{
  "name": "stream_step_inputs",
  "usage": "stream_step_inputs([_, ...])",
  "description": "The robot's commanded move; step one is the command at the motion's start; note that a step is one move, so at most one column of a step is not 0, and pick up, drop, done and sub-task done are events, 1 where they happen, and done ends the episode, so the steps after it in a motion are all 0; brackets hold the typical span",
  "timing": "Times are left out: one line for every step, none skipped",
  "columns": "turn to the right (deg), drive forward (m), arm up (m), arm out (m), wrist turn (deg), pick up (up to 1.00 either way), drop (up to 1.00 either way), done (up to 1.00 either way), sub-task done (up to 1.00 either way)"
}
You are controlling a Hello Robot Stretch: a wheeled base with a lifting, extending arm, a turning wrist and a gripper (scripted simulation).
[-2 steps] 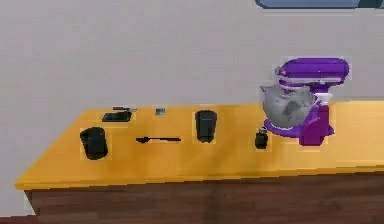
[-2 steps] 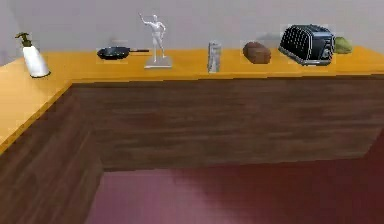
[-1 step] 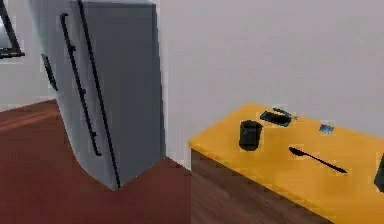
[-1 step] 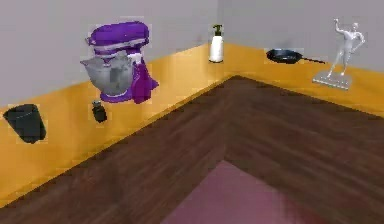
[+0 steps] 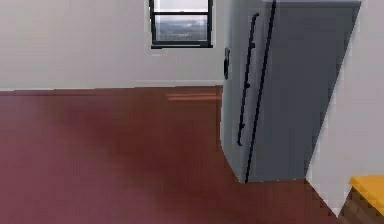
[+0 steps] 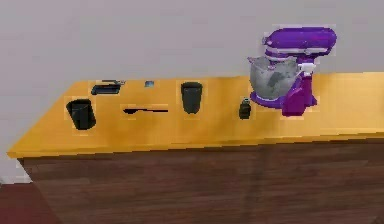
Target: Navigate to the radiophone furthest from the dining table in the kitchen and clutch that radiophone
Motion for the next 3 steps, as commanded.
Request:
stream_step_inputs([-18.0,0.0,0.0,0.0,0.0,0.0,0.0,0.0,0.0])
stream_step_inputs([45.0,0.0,0.0,0.0,0.0,0.0,0.0,0.0,0.0])
stream_step_inputs([0.0,0.65,0.0,0.0,0.0,0.0,0.0,0.0,0.0])
